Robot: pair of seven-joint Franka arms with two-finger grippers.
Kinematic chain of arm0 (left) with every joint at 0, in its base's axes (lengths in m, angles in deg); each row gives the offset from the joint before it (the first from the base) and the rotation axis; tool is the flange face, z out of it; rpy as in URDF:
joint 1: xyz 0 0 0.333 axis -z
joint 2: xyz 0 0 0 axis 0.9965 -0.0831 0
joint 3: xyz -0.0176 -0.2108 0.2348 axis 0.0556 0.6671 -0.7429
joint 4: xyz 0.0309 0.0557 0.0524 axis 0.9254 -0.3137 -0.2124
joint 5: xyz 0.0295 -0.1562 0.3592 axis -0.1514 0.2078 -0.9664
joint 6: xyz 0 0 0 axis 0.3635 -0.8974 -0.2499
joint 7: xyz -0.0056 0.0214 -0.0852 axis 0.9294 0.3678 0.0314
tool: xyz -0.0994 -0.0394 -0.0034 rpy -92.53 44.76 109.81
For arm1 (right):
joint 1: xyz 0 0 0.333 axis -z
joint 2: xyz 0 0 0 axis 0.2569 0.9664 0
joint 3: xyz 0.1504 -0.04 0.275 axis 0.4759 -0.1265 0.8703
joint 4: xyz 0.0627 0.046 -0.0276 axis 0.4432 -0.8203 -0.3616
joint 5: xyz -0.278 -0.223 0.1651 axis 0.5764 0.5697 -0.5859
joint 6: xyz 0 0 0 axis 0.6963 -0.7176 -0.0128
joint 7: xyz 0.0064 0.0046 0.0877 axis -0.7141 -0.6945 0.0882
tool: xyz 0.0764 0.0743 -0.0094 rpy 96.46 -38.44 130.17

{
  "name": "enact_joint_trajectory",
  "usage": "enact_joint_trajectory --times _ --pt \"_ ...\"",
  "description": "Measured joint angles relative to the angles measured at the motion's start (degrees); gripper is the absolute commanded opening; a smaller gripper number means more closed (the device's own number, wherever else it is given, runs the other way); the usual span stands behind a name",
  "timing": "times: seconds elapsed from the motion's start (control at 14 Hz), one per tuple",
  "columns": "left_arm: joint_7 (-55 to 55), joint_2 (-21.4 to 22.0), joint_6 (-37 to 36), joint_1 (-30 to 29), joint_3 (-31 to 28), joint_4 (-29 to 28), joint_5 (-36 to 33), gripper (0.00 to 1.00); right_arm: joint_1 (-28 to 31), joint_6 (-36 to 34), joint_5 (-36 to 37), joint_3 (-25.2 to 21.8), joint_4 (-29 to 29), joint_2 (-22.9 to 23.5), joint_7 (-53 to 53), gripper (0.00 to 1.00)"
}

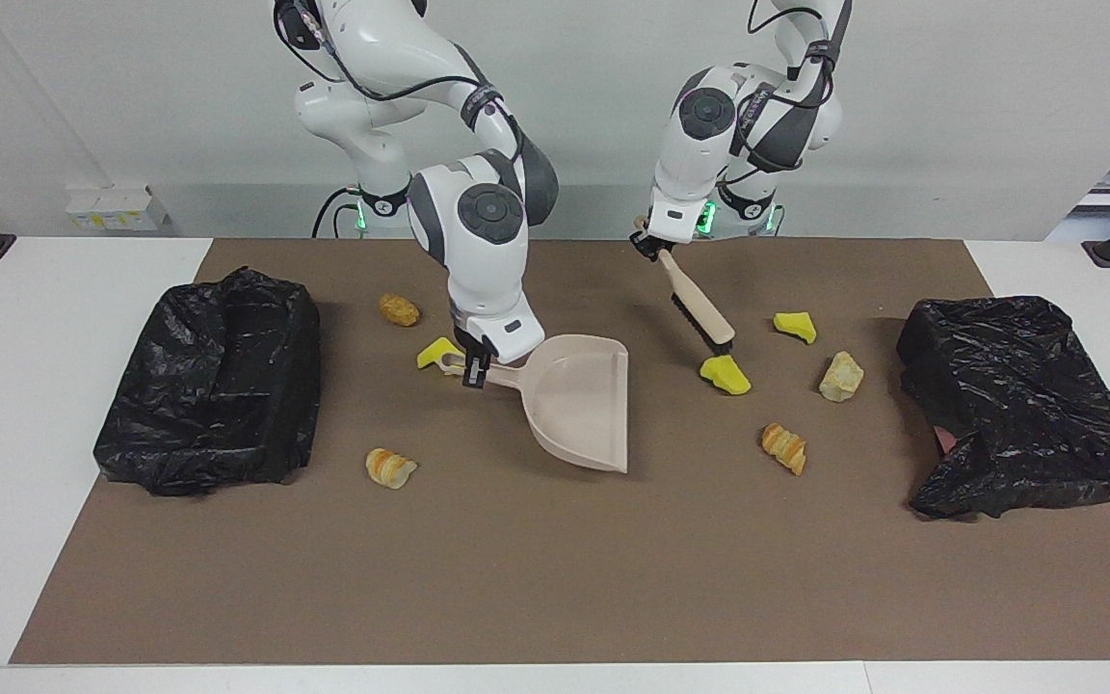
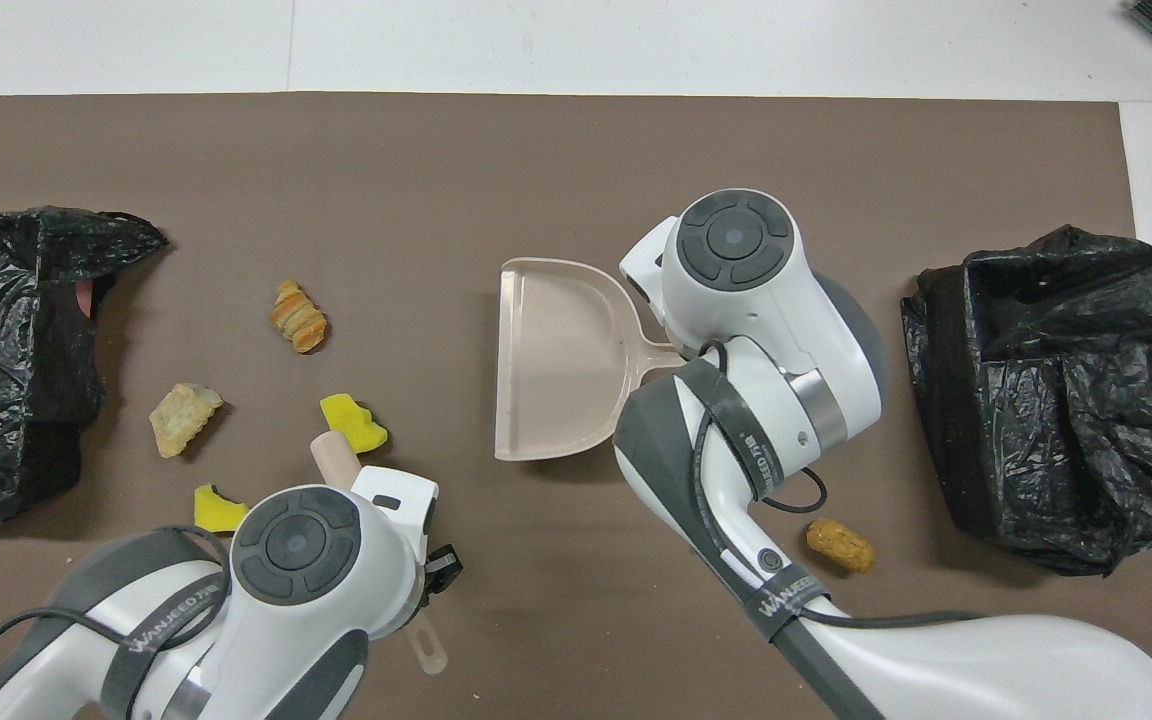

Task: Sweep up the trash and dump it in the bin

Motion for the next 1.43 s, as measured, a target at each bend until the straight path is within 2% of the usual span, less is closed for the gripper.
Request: enact_joint_trajectory --times 0.29,0.5,0.64,0.79,1.0,1.29,1.43 --pt "0.61 0.00 -5.27 -8.98 -0.09 -0.21 -5.62 0.00 -1.03 2.82 0.08 0.01 -2.58 -0.04 4.72 0.00" --pt "0.51 0.30 -7.02 -16.70 -0.13 -1.51 -7.13 0.00 -1.01 5.71 0.08 -0.04 -3.29 1.41 1.74 0.00" --pt "-0.08 1.31 -7.13 -19.46 -0.11 -3.46 -7.59 0.00 -0.98 5.83 0.01 -0.07 -3.27 1.62 -1.18 0.00" --pt "-2.10 2.48 -6.38 -20.88 -0.05 -6.02 -7.68 0.00 -0.98 5.83 -0.21 -0.06 -3.01 1.67 -4.48 0.00" --pt "-6.45 2.76 0.04 -21.19 0.08 -9.35 -7.68 0.00 -1.20 5.94 -0.29 0.21 -1.56 3.12 -8.56 0.00" --pt "-10.79 1.67 7.20 -21.18 0.75 -9.26 -6.68 0.00 -3.06 6.94 0.19 0.38 -0.70 5.56 -9.19 0.00" --pt "-14.37 -0.80 9.12 -21.06 0.97 -7.19 -3.96 0.00 -3.60 7.23 1.02 0.38 -0.66 5.73 -6.52 0.00"
